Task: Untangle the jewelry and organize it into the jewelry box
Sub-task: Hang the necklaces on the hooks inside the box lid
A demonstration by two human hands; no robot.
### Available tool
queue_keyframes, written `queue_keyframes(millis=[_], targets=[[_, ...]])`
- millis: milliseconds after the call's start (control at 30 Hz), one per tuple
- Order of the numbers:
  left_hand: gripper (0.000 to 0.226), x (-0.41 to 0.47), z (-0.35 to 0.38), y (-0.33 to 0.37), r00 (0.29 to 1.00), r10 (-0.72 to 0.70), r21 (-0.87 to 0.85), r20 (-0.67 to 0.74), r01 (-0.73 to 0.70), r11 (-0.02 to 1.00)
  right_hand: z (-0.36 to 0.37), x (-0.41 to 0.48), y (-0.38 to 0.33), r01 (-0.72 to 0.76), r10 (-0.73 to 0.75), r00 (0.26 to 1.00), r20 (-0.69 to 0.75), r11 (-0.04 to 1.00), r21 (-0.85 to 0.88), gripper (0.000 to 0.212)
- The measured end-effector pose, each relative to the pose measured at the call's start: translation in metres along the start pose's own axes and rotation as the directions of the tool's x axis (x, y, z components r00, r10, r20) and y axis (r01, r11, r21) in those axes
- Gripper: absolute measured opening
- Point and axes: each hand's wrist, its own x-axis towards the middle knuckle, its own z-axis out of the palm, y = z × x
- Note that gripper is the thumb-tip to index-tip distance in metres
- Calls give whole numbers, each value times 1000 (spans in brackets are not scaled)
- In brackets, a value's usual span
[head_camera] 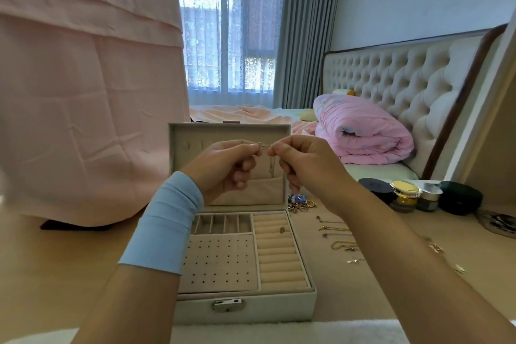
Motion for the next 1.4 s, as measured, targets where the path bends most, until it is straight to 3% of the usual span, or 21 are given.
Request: queue_keyframes(millis=[100,200,267,400,533,700,867,1233,1300,1400], targets=[[10,1,-12,0,986,56,239,-157,-17,971,11,11,12,32,-42,997,-69,990,-138,19],[15,3,-17,-2,964,174,671,-200,6,741,20,23,27,49,-86,983,-159,973,-224,13],[13,5,-18,-6,962,187,762,-199,32,647,25,29,34,35,-97,972,-214,961,-276,8],[18,10,-21,-12,936,234,724,-265,33,689,31,42,38,13,-120,940,-319,948,-318,8],[20,23,-17,-21,840,327,603,-432,0,798,39,56,36,55,-204,889,-409,937,-345,7],[24,35,-9,-28,802,305,599,-514,81,796,47,70,36,63,-290,836,-466,894,-443,9],[26,42,-14,-29,778,265,570,-570,142,809,49,72,36,58,-325,838,-438,852,-521,12],[22,38,-12,-25,907,104,658,-407,213,722,45,44,40,22,-267,906,-329,804,-594,16],[24,34,-10,-22,938,68,661,-341,188,727,44,37,38,-20,-190,935,-301,817,-577,19],[29,29,-6,-18,982,-45,652,-186,157,741,42,29,36,-141,61,977,-204,902,-407,25]])
